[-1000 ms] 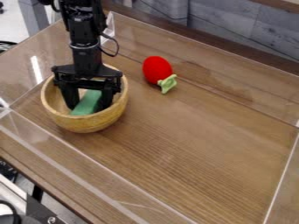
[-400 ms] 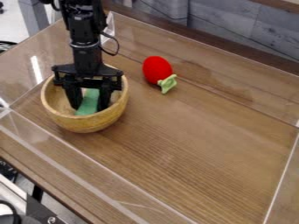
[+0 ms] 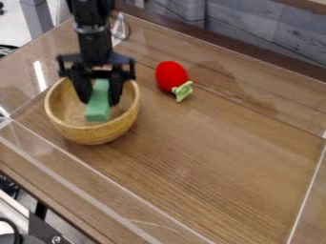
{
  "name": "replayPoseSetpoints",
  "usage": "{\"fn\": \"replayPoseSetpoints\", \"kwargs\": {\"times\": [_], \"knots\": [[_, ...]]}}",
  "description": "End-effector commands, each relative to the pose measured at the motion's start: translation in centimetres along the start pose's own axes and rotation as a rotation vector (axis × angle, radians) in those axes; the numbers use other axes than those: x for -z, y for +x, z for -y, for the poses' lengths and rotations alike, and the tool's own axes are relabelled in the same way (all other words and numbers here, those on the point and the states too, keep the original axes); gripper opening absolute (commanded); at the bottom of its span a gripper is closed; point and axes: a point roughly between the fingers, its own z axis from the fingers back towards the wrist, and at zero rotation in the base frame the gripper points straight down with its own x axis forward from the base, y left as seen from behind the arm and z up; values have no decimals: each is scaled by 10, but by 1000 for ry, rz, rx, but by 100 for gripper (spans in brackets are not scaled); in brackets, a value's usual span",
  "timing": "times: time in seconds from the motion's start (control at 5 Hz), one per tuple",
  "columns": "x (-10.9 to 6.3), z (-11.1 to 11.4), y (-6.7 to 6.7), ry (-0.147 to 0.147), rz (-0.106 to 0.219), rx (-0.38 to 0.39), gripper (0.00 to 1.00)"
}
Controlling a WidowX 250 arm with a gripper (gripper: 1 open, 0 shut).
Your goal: Remove the green stick from the brown bowl and put it on the table
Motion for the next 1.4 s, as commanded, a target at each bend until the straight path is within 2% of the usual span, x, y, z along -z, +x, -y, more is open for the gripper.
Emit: {"fn": "replayPoseSetpoints", "kwargs": {"times": [0.0, 0.2, 0.4, 0.8, 1.2], "knots": [[-40, 14, 5, -40, 87, 26, 0], [-61, 29, 1, -73, 100, 53, 0], [-68, 46, -6, -91, 111, 99, 0], [-52, 73, -28, -76, 110, 222, 0], [-40, 83, -36, -68, 108, 259, 0]]}}
